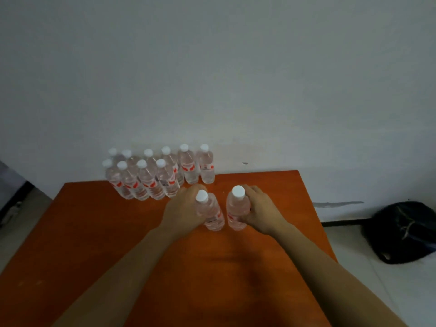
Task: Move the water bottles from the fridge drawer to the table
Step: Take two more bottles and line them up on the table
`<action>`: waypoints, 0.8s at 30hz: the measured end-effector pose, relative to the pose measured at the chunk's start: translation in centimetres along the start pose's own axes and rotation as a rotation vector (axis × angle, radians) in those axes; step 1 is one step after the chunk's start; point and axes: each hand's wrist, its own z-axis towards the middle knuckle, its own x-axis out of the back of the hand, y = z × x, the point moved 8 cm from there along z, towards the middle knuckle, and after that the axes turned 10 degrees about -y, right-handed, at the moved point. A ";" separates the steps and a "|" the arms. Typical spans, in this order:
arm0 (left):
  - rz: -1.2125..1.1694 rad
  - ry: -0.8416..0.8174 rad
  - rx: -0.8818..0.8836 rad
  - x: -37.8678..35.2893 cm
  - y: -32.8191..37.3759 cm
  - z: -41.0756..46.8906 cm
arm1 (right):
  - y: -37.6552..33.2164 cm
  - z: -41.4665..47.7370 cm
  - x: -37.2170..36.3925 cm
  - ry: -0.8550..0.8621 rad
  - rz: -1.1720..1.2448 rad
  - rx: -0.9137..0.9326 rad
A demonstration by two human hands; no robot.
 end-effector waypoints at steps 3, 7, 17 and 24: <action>0.014 -0.058 0.003 -0.2 -4.5 3.7 | -0.8 4.3 -1.1 0.006 -0.063 -0.036; 0.062 -0.098 0.005 0.4 -9.4 8.7 | -1.6 10.0 -2.5 -0.005 -0.035 -0.091; 0.142 -0.196 0.049 0.4 -18.3 18.8 | -1.7 22.9 -6.8 -0.049 0.040 -0.151; 0.120 -0.170 0.098 -1.2 -20.8 20.2 | 0.0 26.0 -8.5 -0.032 0.077 -0.250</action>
